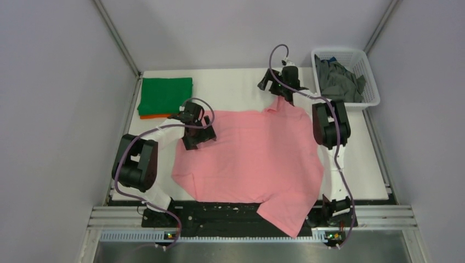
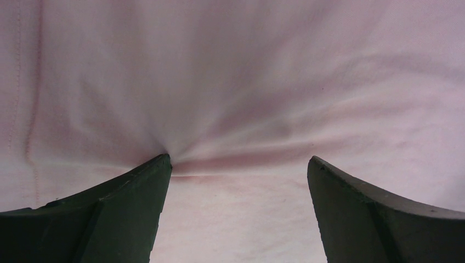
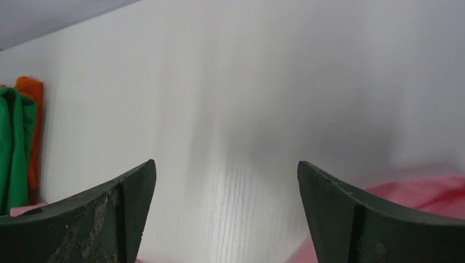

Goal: Fold and stack the t-shirts
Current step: Flatten out the tshirt

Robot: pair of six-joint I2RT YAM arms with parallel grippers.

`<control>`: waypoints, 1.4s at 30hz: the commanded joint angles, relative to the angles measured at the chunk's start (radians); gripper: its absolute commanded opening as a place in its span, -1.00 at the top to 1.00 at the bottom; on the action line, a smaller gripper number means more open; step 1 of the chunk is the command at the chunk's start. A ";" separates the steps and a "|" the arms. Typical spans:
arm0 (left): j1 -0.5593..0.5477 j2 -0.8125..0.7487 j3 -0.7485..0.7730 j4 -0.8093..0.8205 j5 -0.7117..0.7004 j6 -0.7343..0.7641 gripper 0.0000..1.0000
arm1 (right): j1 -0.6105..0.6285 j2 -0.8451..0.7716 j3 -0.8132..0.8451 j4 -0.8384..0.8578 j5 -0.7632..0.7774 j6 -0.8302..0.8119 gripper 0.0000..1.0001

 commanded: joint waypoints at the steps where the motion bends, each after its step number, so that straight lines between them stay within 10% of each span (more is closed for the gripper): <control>1: 0.002 -0.041 -0.014 -0.008 -0.014 0.000 -0.97 | 0.007 -0.214 -0.066 -0.061 0.018 -0.120 -0.97; 17: 0.001 -0.040 -0.019 -0.003 -0.002 0.012 -0.97 | 0.065 -0.469 -0.535 -0.110 0.064 -0.086 -0.97; 42: 0.002 -0.027 -0.019 -0.009 -0.015 0.019 -0.98 | 0.074 -0.027 0.034 -0.068 0.058 -0.101 -0.97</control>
